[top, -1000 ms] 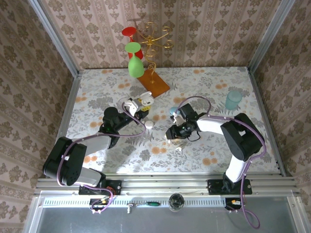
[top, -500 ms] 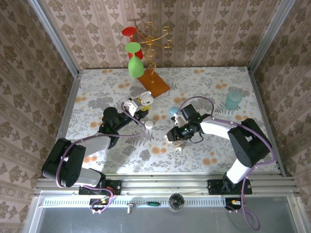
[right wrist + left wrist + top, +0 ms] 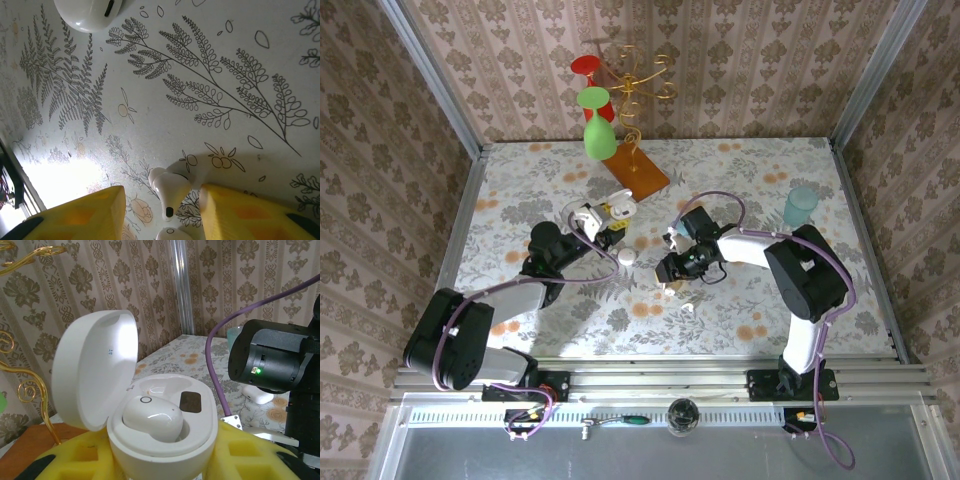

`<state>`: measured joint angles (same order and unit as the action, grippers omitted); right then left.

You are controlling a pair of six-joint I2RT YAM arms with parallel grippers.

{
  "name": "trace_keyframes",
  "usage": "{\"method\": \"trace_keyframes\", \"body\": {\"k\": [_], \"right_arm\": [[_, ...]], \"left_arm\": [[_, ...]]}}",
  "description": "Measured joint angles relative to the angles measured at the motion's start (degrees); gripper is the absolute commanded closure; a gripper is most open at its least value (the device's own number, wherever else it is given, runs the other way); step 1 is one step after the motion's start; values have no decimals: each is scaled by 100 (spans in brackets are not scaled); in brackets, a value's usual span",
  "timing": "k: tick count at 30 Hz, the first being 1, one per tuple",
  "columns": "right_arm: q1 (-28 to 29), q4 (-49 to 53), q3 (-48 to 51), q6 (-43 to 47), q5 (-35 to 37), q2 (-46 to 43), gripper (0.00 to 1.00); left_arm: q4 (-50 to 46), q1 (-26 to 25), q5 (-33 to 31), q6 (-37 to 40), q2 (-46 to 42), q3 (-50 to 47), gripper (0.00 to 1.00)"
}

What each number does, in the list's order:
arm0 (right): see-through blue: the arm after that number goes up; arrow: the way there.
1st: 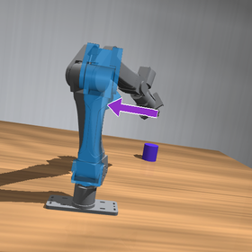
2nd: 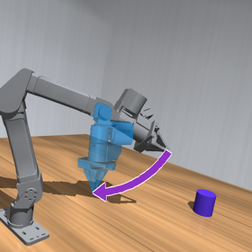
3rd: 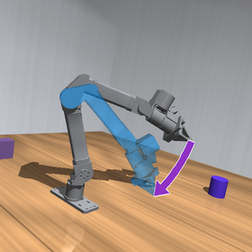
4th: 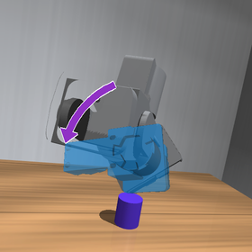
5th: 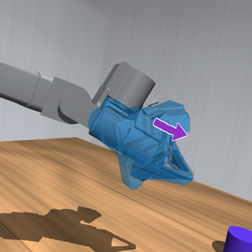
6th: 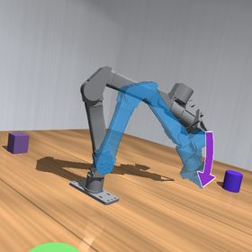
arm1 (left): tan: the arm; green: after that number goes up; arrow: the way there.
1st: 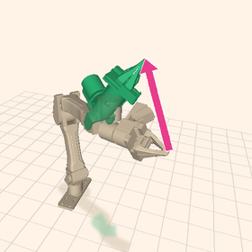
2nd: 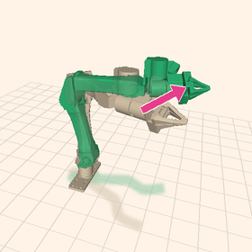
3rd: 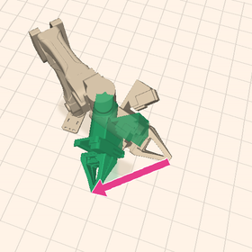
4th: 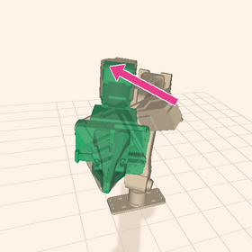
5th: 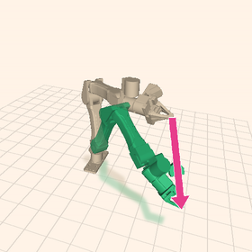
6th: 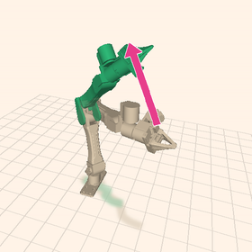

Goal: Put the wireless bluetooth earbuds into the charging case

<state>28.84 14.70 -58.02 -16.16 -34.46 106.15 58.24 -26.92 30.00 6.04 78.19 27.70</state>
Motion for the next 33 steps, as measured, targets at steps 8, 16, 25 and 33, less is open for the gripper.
{"method": "trace_keyframes", "body": {"k": [8,16,25,33], "right_arm": [[-46,-243,339,11,-208,-146,58],[-46,-229,544,103,-382,-254,63],[-9,-85,632,170,-496,-299,65],[22,-7,645,404,-505,-313,67]], "left_arm": [[-2,0,44,2,-4,0,71],[-7,0,173,2,-4,0,71],[-59,0,175,4,-4,0,71],[-111,0,173,4,-4,0,71]]}}
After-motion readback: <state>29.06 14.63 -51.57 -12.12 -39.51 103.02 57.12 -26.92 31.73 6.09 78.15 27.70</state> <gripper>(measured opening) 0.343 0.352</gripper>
